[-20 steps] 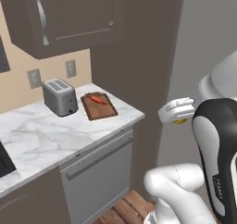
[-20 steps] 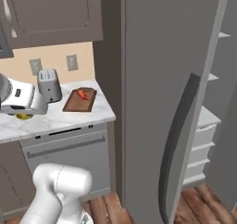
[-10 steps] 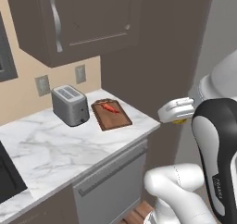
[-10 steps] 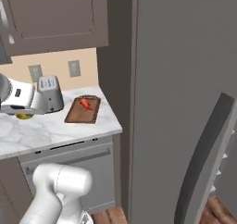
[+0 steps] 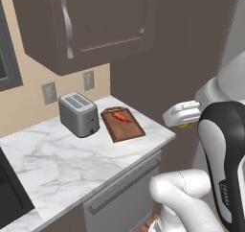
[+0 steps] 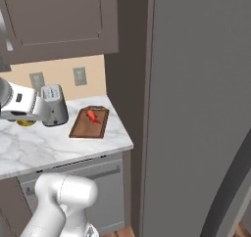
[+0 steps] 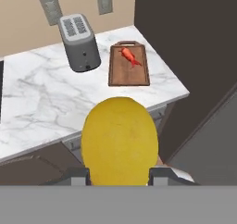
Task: Retrieve a lemon from the fridge and place it on the cutting board with the fish.
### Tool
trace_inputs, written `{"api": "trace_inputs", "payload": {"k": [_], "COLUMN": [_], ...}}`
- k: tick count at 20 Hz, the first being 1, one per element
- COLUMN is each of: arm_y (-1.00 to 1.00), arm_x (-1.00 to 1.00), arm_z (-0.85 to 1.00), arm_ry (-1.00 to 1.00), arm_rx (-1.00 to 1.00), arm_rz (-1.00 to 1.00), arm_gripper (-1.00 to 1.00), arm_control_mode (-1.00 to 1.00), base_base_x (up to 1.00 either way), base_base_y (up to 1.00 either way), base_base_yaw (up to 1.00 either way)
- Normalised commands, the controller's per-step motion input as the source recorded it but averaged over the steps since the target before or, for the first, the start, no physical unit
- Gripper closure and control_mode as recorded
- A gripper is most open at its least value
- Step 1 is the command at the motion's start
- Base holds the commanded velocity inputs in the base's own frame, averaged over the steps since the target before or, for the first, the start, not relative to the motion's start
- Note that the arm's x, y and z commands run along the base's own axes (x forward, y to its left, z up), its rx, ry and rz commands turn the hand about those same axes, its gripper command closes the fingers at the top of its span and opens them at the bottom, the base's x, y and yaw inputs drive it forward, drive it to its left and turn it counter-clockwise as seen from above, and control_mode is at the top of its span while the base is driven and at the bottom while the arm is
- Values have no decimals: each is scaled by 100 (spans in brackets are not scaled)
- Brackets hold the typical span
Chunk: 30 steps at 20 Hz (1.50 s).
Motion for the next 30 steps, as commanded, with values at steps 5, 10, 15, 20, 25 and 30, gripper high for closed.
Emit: {"api": "trace_inputs", "payload": {"k": [5, 10, 15, 20, 25, 30], "arm_y": [0, 0, 0, 0, 0, 0], "arm_x": [0, 0, 14, 32, 23, 22], "arm_z": [0, 0, -6, -18, -31, -34], "arm_ry": [0, 0, 0, 0, 1, 2], "arm_rx": [0, 0, 0, 0, 0, 0], "arm_rz": [0, 0, 0, 0, 0, 0], "arm_gripper": [100, 100, 100, 100, 100, 100], "arm_control_mode": [100, 100, -100, -100, -100, -100], "base_base_x": [40, 40, 22, 0, 0, 0], "base_base_y": [0, 0, 0, 0, 0, 0], "base_base_yaw": [0, 0, 0, 0, 0, 0]}}
